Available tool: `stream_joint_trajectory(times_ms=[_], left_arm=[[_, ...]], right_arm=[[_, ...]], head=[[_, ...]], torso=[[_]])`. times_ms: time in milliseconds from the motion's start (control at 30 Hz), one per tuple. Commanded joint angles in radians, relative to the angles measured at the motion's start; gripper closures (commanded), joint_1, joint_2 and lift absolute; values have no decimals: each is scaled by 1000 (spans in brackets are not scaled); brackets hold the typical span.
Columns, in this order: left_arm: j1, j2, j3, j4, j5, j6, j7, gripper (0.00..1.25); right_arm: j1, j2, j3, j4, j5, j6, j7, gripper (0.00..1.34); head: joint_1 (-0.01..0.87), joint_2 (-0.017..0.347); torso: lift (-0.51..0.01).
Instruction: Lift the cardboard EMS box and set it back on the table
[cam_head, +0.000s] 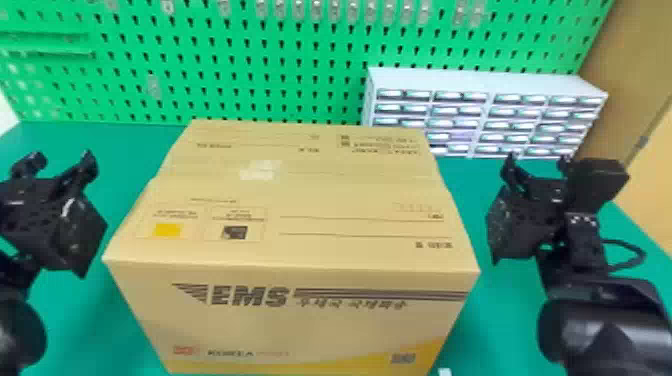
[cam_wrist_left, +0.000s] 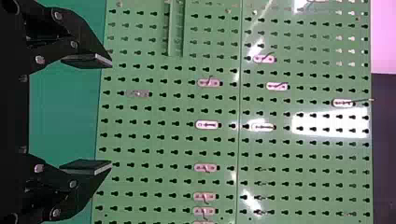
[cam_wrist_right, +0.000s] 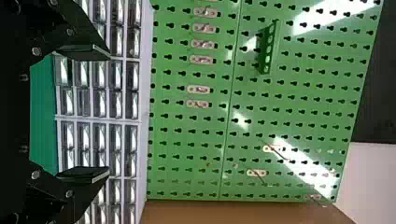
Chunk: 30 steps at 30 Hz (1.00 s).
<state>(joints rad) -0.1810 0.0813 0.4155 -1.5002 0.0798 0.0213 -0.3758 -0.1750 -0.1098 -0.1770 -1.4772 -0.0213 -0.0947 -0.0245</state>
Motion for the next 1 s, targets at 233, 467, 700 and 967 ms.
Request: stream_joint_trajectory(times_ms=[233,467,700,967], left_arm=[[-2,0,2,0,0,0,1,486],[-2,0,2,0,0,0,1,484],[0,0,5,2,0,0,1,484],[0,0,3,2,0,0,1,484]], right_arm=[[0,-1,2,0,-11,9,0,398],[0,5,4,0,-8,12,0,398],[0,18,-9,0,6,13,0,398],[-1,24,-6,0,7,13,0,398]], head=[[678,-15],[678,-15],[678,-15],[678,-15]], torso=[[-97],[-97],[-97],[-97]])
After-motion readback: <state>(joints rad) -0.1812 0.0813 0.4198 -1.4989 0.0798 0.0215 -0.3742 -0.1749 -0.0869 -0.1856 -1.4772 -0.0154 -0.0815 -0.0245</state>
